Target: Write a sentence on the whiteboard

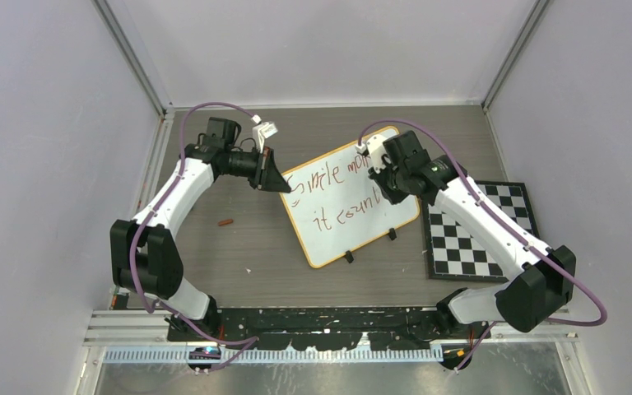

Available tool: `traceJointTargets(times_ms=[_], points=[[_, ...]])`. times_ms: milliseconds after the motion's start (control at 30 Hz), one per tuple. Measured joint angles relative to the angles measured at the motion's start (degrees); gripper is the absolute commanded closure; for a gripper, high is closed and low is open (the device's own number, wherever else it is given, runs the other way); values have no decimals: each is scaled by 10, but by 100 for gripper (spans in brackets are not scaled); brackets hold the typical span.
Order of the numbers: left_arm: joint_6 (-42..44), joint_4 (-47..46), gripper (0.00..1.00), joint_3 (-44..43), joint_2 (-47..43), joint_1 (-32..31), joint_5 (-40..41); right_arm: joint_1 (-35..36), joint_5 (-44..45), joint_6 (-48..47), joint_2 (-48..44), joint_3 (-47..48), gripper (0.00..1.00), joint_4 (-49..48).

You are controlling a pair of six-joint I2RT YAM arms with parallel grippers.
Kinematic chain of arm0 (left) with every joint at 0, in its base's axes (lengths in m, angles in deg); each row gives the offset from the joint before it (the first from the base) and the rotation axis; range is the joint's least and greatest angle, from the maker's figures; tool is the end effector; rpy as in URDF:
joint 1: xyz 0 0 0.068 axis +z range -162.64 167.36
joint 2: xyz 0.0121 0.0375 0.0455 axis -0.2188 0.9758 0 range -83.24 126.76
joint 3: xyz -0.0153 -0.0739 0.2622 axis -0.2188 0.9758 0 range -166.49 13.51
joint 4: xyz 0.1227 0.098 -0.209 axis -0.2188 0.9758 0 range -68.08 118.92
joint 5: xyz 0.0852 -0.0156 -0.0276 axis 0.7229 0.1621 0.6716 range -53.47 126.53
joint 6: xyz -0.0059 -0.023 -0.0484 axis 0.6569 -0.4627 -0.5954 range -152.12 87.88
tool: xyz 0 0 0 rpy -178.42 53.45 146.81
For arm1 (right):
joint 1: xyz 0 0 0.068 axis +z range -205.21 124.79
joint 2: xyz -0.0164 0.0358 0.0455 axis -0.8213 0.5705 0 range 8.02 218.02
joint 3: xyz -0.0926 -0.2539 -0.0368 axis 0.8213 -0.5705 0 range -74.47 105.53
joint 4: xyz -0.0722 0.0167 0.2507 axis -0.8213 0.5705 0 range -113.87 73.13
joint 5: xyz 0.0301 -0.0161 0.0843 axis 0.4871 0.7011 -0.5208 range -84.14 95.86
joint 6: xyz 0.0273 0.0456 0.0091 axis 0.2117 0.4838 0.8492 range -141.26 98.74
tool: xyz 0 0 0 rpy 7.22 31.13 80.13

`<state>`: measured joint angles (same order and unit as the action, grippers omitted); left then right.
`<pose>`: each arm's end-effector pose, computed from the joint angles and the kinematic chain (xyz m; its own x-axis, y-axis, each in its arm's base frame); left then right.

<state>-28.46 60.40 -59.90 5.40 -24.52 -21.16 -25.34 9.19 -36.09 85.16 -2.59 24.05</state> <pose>0.3079 -0.0954 0.2960 -0.7489 0.1923 -0.6342 0.6486 0.4087 -0.6420 0.2407 0.1359 0.3204 -0.5514 -0.6116 -0.5674 -0.6293 0.7514 -0.1984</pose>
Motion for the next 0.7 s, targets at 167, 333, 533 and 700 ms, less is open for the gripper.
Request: traceJointTargets(times_ms=[167, 333, 533, 700], points=[[0, 0, 100, 0, 0, 0, 0, 3, -28, 2, 0, 1, 100, 7], [0, 0, 100, 0, 0, 0, 0, 5, -37, 4, 5, 1, 100, 4], [-2, 0, 100, 0, 0, 0, 0, 6, -8, 4, 19, 1, 100, -2], [-2, 1, 100, 0, 0, 0, 0, -4, 23, 4, 20, 0, 100, -3]])
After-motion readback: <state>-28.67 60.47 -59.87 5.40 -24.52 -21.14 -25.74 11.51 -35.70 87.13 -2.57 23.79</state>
